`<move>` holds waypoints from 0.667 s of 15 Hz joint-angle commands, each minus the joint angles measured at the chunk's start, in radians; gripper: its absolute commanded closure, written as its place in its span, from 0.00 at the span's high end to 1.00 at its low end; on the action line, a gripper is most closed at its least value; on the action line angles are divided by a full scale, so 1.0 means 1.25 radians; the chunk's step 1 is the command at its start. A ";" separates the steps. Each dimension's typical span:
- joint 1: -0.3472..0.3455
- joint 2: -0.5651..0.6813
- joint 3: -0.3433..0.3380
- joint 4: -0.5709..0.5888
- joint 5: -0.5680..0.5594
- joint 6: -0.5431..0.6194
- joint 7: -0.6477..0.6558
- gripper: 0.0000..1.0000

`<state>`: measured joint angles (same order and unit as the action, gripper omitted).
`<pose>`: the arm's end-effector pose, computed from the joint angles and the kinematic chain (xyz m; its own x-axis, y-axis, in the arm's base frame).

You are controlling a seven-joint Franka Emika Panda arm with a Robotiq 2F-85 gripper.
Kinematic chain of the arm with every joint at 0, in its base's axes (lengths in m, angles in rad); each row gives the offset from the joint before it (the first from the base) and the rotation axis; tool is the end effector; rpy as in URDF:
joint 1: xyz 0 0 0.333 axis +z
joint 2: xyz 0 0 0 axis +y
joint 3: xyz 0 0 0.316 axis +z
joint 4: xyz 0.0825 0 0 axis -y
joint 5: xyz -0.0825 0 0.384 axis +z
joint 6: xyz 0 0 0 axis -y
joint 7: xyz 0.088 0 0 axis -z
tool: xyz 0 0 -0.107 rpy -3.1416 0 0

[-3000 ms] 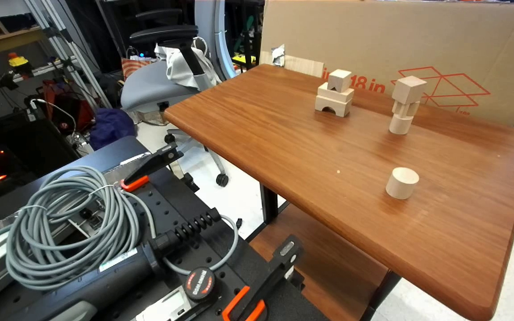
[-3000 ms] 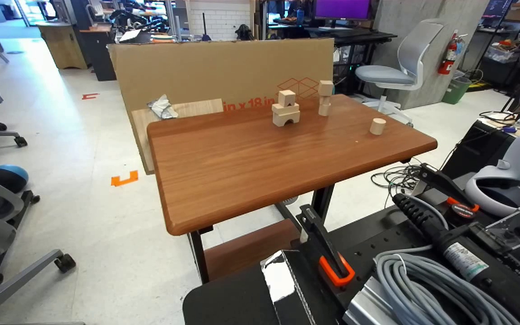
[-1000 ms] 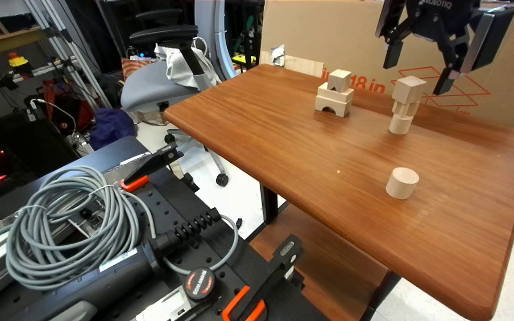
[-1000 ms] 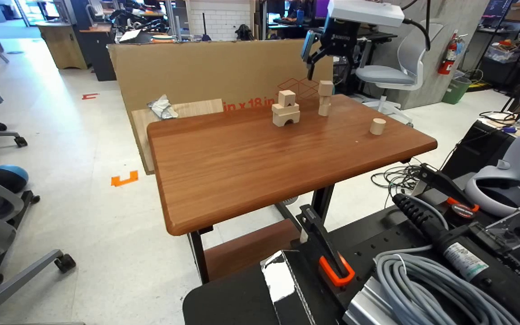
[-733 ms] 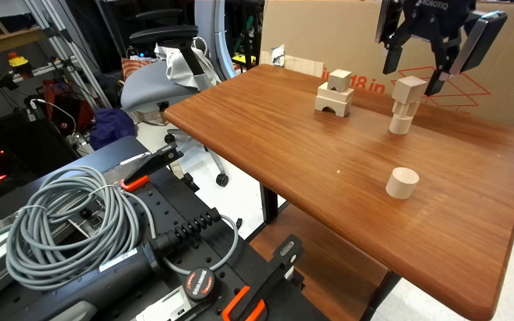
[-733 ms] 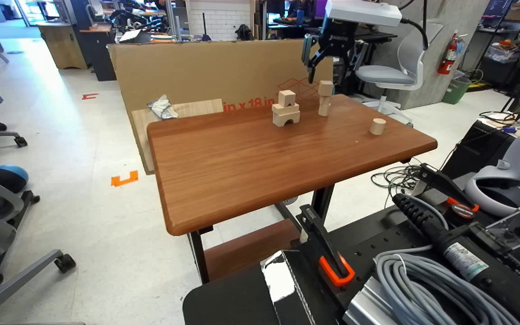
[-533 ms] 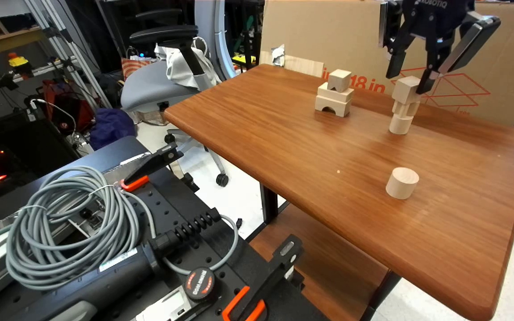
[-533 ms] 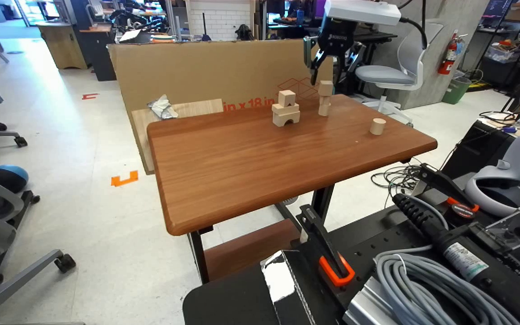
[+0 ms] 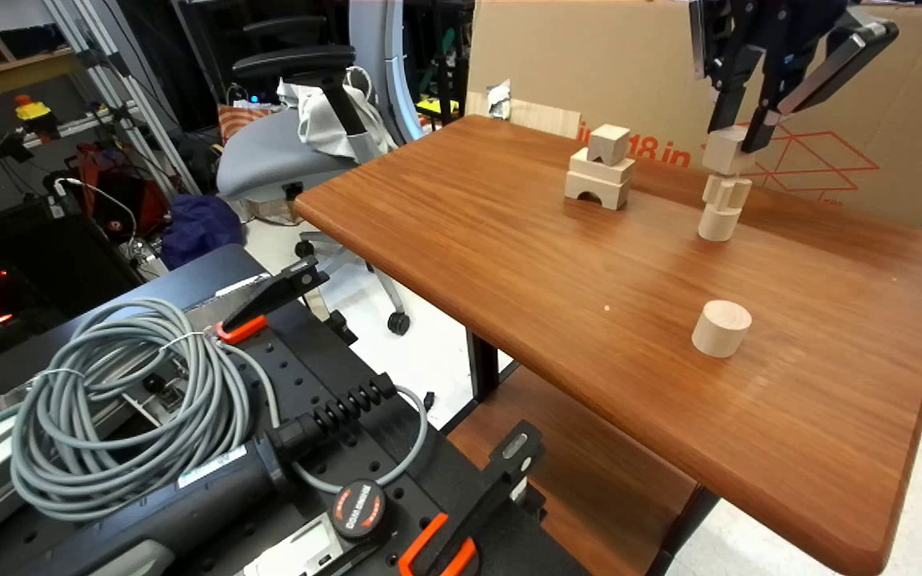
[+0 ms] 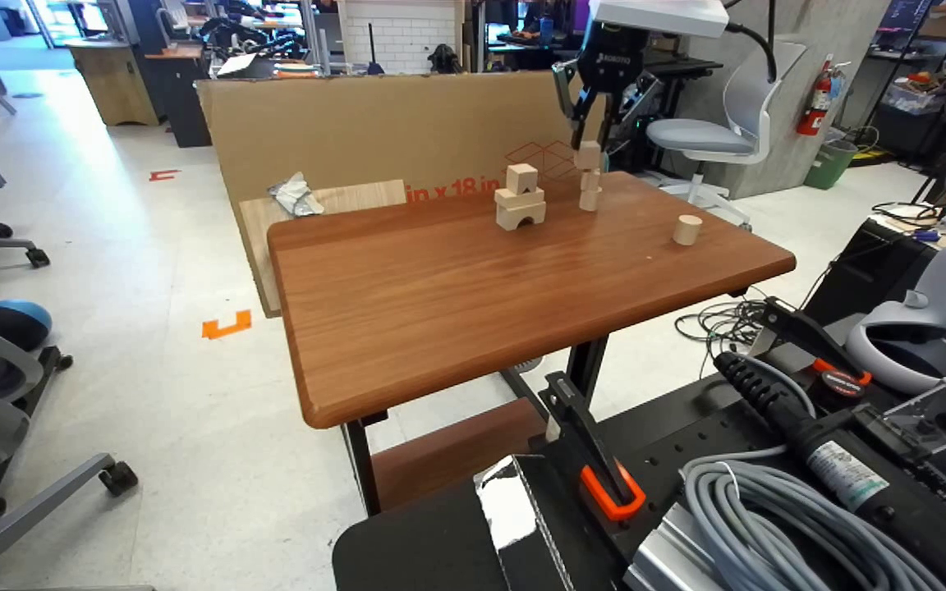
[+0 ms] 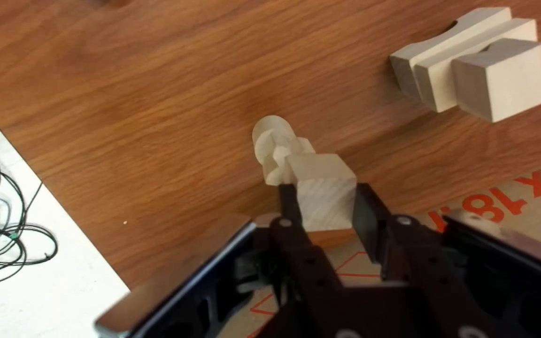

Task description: Move the square object to the left

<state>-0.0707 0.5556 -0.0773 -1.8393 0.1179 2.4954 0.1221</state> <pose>0.6498 -0.0939 0.2355 0.9352 -0.3408 0.0961 -0.3372 -0.9400 -0.0516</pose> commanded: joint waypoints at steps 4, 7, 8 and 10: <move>0.045 -0.079 -0.007 -0.045 -0.029 0.039 0.054 0.08; 0.066 -0.071 0.007 -0.034 -0.041 0.035 0.061 0.08; 0.072 -0.066 0.010 -0.031 -0.045 0.036 0.060 0.08; 0.077 -0.060 0.027 -0.029 -0.033 0.041 0.050 0.08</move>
<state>0.0159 0.4818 -0.0644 -1.8637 0.0791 2.5161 0.1814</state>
